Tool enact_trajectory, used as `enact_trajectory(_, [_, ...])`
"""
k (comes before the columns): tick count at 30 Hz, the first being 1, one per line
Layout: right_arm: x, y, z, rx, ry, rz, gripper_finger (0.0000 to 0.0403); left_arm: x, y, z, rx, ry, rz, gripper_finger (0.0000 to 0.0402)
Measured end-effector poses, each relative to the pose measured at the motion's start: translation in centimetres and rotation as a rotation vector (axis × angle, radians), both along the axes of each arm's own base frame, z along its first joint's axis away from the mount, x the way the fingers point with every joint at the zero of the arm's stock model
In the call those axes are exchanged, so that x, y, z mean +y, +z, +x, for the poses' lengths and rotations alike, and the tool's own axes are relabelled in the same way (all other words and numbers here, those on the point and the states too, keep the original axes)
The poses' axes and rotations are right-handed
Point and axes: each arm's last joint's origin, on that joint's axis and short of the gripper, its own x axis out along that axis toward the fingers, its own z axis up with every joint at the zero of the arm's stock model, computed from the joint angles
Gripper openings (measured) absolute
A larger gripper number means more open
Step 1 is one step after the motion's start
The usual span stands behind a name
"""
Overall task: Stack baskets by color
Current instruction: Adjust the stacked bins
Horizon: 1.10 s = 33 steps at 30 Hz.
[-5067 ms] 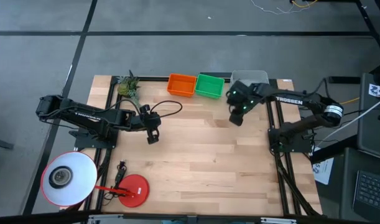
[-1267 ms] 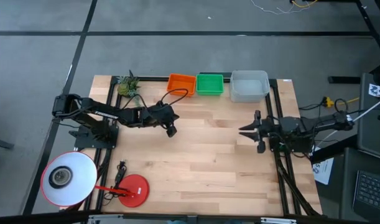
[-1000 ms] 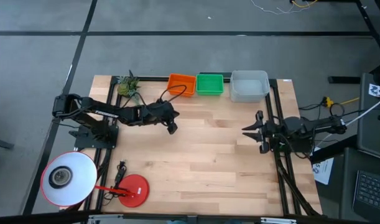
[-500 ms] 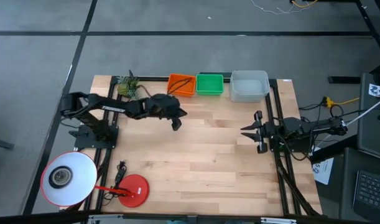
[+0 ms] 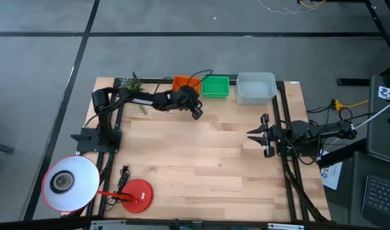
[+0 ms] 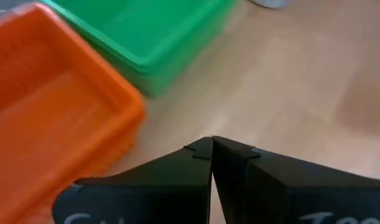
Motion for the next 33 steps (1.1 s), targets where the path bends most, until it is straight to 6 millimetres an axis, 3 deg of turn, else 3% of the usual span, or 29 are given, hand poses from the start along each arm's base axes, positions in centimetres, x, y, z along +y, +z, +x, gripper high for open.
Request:
enact_trajectory(9, [0.1,0.0,0.0,0.004,0.024,-0.001,0.0086,2.6,0.8,-0.9,0.144,0.096,0.0,0.0])
enact_trajectory(20, [0.1,0.0,0.0,0.005,0.026,0.021,0.0086,3.9,0.5,-1.9,0.191,0.177,0.022,0.0])
enact_trajectory(33, [0.1,0.0,0.0,0.005,0.026,0.023,0.0086,4.0,0.4,-2.2,0.223,0.192,0.02,0.0])
